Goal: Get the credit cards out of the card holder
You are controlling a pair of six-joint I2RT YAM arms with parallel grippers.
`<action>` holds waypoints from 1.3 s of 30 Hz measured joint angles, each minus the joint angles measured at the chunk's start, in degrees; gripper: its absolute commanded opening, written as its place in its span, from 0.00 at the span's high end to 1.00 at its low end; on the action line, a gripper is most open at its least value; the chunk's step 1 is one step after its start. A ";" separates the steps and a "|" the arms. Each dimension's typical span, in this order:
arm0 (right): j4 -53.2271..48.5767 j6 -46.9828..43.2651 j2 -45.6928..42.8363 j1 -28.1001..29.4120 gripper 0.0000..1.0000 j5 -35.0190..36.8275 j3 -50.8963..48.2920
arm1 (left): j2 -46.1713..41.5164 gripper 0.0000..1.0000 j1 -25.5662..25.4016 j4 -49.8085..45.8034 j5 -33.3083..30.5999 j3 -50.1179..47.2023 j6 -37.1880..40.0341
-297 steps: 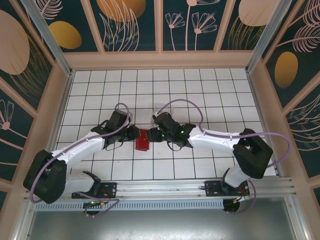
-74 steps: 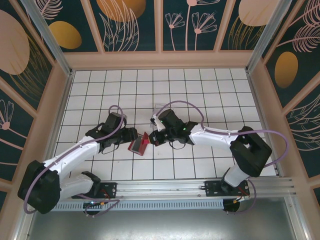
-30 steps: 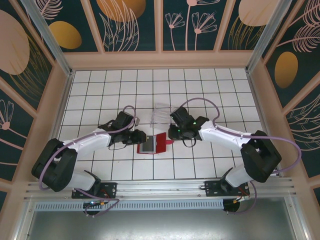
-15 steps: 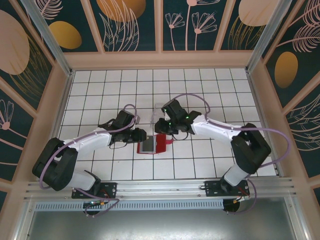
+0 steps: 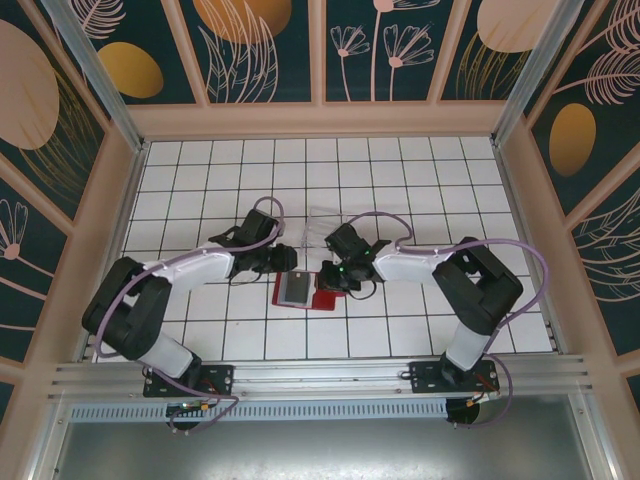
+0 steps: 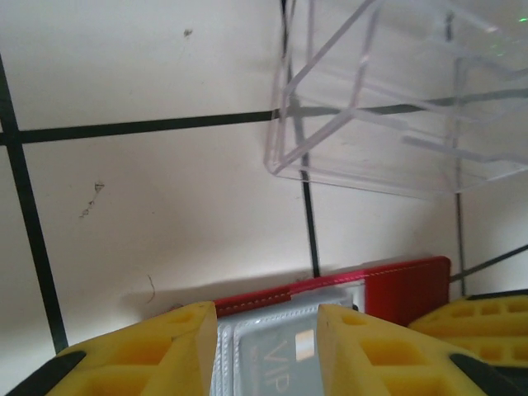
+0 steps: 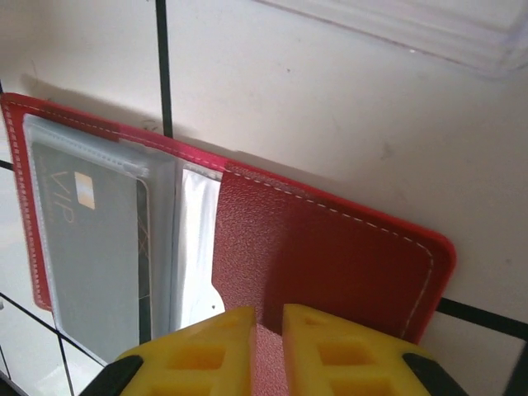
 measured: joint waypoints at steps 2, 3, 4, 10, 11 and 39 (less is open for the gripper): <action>1.01 0.33 0.00 0.20 0.85 0.02 -0.52 | 0.96 0.61 0.00 0.02 -0.22 0.00 0.07; 1.53 0.37 0.00 0.26 0.85 0.02 -0.76 | 1.22 0.61 0.00 0.02 -0.24 0.04 0.20; 1.75 0.52 0.00 0.35 0.86 0.02 -0.83 | 1.38 0.60 0.00 0.07 -0.26 0.11 0.24; 2.43 0.52 0.00 1.57 0.88 0.26 -1.05 | 3.30 0.60 0.00 0.55 0.83 0.35 0.66; 2.40 0.52 0.00 1.73 0.88 0.31 -1.07 | 3.48 0.60 0.00 0.57 1.42 0.22 0.70; -3.34 0.33 -4.37 2.08 0.78 -3.54 1.86 | -14.16 0.62 -5.90 -7.45 1.31 -7.74 -6.64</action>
